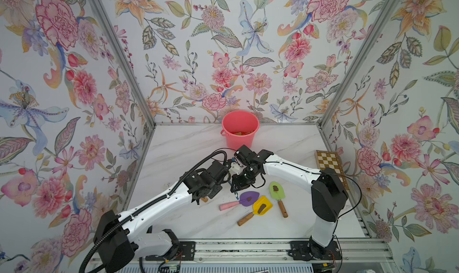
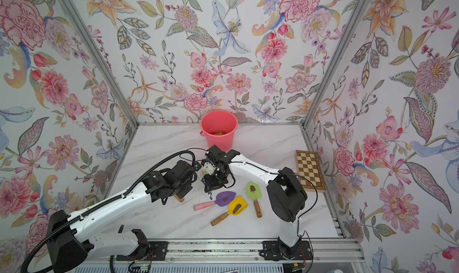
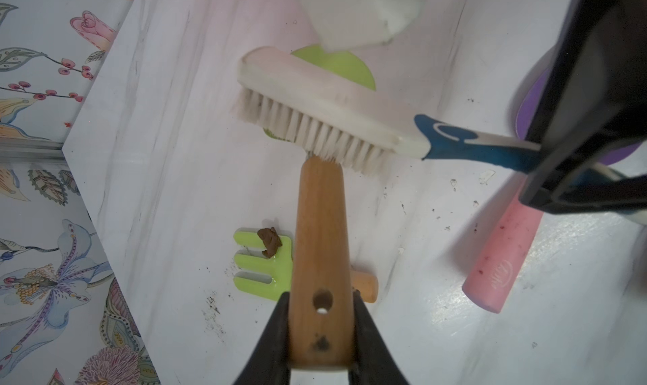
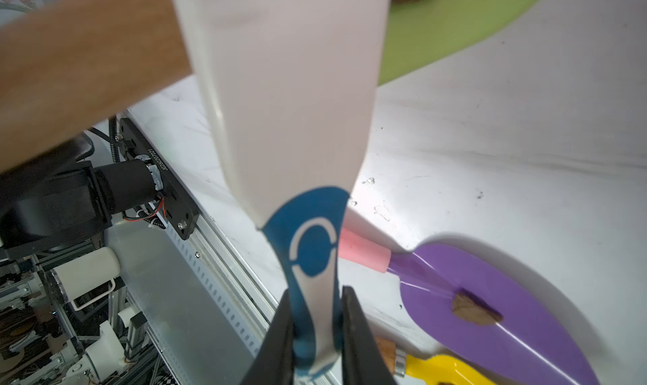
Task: Brush the soil off the hand trowel and place it into the bucket
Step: Brush off the soil from the hand trowel.
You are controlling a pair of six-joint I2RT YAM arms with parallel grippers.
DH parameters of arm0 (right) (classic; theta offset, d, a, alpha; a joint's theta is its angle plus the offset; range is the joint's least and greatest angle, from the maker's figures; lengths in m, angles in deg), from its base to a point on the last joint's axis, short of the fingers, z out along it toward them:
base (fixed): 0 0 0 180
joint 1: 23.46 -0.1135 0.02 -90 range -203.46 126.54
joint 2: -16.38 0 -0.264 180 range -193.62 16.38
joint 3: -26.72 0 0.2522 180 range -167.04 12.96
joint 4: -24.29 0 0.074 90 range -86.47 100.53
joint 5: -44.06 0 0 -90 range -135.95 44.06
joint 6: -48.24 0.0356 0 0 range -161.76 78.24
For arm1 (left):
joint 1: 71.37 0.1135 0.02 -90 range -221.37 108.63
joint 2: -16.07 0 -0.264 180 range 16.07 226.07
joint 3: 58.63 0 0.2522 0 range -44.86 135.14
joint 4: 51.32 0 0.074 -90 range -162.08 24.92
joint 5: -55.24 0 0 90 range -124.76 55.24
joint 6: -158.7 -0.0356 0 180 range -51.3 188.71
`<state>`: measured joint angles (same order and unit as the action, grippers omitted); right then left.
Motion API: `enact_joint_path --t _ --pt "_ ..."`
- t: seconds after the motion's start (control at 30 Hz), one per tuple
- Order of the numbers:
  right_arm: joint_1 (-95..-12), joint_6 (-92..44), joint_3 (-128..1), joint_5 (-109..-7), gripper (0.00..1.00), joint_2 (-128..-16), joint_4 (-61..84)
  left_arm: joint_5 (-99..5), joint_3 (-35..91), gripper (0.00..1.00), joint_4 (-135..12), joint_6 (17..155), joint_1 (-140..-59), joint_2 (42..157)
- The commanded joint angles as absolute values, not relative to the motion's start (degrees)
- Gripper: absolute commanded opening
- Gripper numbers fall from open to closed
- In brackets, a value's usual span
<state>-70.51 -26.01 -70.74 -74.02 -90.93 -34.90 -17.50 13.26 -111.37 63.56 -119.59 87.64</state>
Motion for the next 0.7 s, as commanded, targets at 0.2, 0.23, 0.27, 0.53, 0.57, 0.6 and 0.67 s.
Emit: enact_joint_path --t 0.2,0.23,0.27,0.53,0.57,0.6,0.67 --pt "-62.51 -31.3 -73.81 -73.88 0.0 -97.0 -36.83 -15.16 16.09 0.0 -112.97 61.54 -120.76 86.7" --pt "-61.93 -31.85 -74.22 -73.28 0.0 -97.49 -37.27 -15.03 16.42 0.0 -113.04 61.42 -120.76 86.8" --pt "-61.61 -32.19 -74.43 -72.39 0.0 -97.7 -37.74 -14.96 16.63 0.0 -113.05 61.4 -120.76 86.91" --pt "-63.4 -28.02 -79.21 -73.99 0.0 -90.04 -38.99 -14.63 17.49 0.0 -112.17 61.32 -120.76 88.54" --pt "-64.59 -27.76 -79.94 -73.98 0.0 -90.0 -39.03 -14.46 17.65 0.0 -111.97 61.25 -120.76 88.88" --pt "-65.59 -27.48 -80.36 -74.03 0.0 -90.26 -39.01 -14.45 17.75 0.0 -111.64 61.15 -120.72 89.02" --pt "-67.44 -27.1 -80.97 -73.88 0.0 -91.92 -39.04 -14.37 18.29 0.0 -110.99 60.97 -120.76 89.43"
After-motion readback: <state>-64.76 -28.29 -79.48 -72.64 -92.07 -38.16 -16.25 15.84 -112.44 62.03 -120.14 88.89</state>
